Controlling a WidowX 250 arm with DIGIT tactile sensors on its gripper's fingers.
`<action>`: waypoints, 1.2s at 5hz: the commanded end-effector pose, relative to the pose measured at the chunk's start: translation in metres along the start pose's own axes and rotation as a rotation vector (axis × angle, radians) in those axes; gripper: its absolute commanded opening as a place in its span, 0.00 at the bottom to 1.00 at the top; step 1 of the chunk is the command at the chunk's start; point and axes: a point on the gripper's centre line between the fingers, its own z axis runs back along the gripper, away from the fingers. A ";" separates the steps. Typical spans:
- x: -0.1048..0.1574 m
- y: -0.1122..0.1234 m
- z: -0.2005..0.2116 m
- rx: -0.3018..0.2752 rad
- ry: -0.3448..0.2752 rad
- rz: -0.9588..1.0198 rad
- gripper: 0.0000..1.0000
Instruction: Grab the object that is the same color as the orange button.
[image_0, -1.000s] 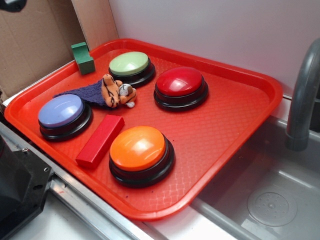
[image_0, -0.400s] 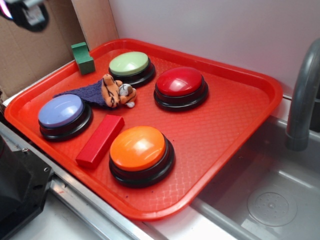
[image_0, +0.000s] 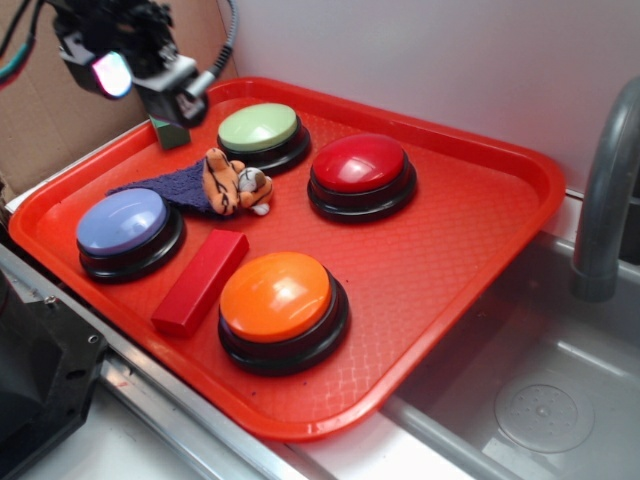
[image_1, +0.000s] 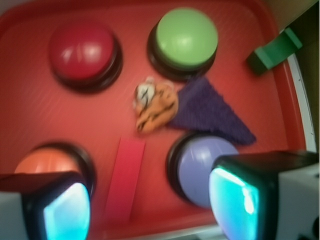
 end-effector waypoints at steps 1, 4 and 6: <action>0.024 0.000 -0.058 0.052 -0.025 0.004 1.00; 0.037 0.021 -0.090 0.145 -0.023 0.024 1.00; 0.037 0.021 -0.098 0.141 -0.005 0.029 0.00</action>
